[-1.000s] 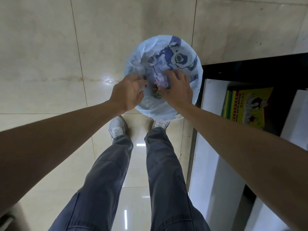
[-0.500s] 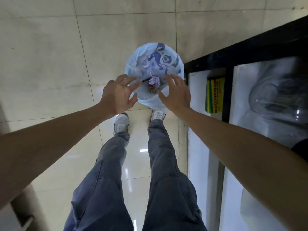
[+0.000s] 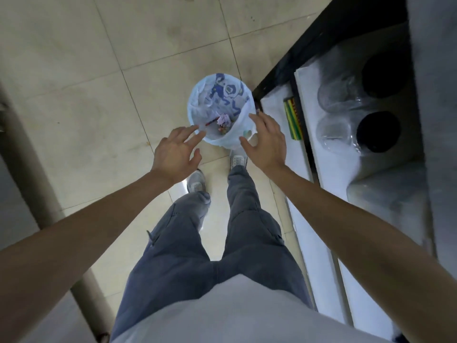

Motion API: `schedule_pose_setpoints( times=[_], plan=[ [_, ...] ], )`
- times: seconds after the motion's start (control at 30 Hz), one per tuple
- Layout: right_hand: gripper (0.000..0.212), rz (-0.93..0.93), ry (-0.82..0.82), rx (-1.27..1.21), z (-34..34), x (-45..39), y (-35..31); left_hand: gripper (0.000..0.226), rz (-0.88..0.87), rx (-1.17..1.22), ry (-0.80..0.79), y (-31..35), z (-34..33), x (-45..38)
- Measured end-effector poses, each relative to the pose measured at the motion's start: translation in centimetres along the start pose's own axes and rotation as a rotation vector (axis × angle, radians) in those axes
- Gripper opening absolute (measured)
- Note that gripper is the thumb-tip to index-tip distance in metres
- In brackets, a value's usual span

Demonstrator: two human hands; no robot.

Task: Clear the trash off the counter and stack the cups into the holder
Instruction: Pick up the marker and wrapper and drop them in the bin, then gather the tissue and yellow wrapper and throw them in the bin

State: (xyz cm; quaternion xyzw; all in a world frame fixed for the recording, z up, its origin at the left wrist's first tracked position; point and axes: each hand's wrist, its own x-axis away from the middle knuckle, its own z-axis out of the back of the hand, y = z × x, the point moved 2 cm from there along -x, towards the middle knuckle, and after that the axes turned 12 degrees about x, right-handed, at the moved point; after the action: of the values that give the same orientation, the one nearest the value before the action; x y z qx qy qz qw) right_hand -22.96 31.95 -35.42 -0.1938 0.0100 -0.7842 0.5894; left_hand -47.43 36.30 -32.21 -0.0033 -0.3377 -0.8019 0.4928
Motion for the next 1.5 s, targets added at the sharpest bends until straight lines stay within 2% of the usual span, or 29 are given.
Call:
schedule_pose_setpoints(
  times=[0.13, 0.43, 0.67, 1.0, 1.27, 1.5],
  plan=[
    [0.060, -0.052, 0.054, -0.043, 2.2, 3.8, -0.4, 0.051, -0.020, 0.055, -0.001, 2.1, 1.0, 2.6],
    [0.065, -0.210, 0.186, -0.153, 7.5, 12.8, -1.5, 0.054, -0.223, 0.085, -0.043, 7.0, 2.9, 8.0],
    [0.063, -0.275, 0.302, -0.154, 11.2, 19.8, -1.4, 0.055, -0.515, -0.004, -0.124, 11.6, 4.6, 10.3],
    [0.059, -0.330, 0.513, -0.148, 15.1, 29.7, 1.0, 0.052, -0.841, 0.035, -0.047, 21.1, 6.2, 12.3],
    [0.059, -0.408, 0.665, -0.125, 17.6, 39.8, 4.0, 0.052, -0.994, 0.074, -0.001, 28.4, 4.5, 17.0],
    [0.055, -0.429, 0.772, -0.078, 19.6, 48.9, 7.0, 0.053, -1.140, -0.003, -0.006, 35.0, 2.7, 22.1]
  ],
)
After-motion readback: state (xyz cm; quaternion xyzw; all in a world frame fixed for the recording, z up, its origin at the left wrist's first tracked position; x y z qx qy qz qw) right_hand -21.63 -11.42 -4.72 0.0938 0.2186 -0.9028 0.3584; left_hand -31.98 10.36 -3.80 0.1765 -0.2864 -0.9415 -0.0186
